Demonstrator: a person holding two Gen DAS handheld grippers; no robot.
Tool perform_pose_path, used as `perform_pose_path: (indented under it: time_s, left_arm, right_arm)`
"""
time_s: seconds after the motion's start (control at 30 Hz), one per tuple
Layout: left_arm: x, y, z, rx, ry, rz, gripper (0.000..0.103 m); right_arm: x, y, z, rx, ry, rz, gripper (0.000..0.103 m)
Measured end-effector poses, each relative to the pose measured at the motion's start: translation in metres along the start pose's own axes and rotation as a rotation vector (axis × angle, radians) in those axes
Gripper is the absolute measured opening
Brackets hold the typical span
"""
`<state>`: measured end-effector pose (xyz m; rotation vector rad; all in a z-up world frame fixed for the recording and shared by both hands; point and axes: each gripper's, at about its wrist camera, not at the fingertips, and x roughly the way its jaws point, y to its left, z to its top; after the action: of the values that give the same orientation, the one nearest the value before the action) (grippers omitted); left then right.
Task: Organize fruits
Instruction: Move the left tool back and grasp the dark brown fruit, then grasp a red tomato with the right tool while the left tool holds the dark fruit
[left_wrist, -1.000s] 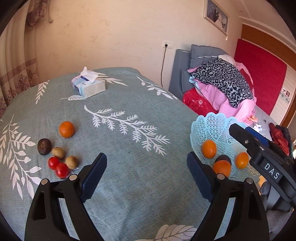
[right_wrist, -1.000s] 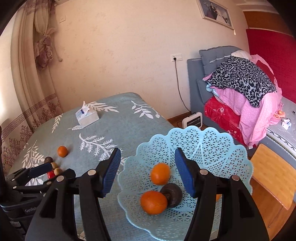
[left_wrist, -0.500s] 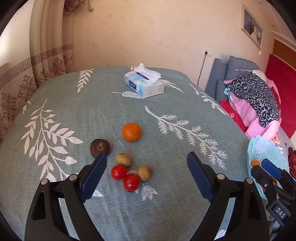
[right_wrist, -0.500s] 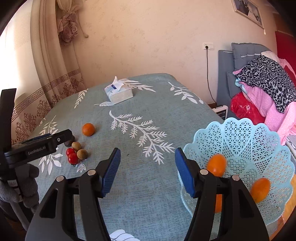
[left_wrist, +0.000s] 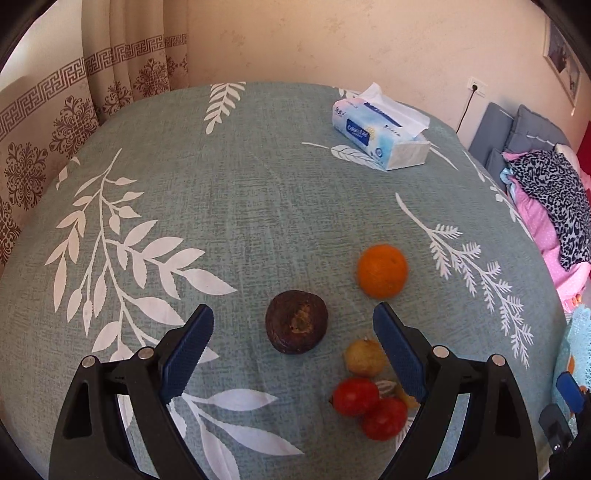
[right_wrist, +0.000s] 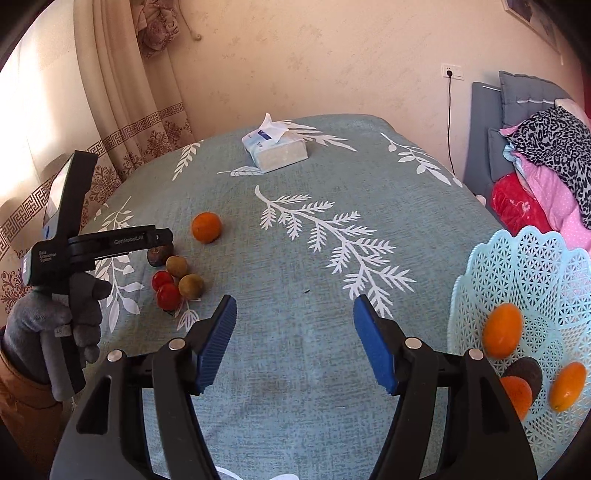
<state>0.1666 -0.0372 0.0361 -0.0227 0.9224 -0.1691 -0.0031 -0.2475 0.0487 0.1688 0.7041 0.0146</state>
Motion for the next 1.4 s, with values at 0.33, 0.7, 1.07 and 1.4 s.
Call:
perform_pose_path:
  time_s: [0.33, 0.7, 1.07, 1.4]
  left_arm:
    - [0.029, 0.013, 0.009, -0.037, 0.049, -0.023, 0.084]
    - [0.024, 0.007, 0.002, 0.025, 0.001, -0.049, 0.048]
    - [0.002, 0.016, 0.006, 0.008, -0.053, -0.105, 0.037]
    - [-0.005, 0.029, 0.009, -0.037, -0.066, -0.134, 0.037]
  right_arm:
    - [0.026, 0.012, 0.003, -0.006, 0.088, 0.05, 0.067]
    - [0.058, 0.04, 0.012, -0.057, 0.141, 0.111, 0.067]
    - [0.07, 0.083, 0.002, -0.142, 0.203, 0.238, 0.054]
    - [0.102, 0.112, 0.002, -0.193, 0.241, 0.229, 0.039]
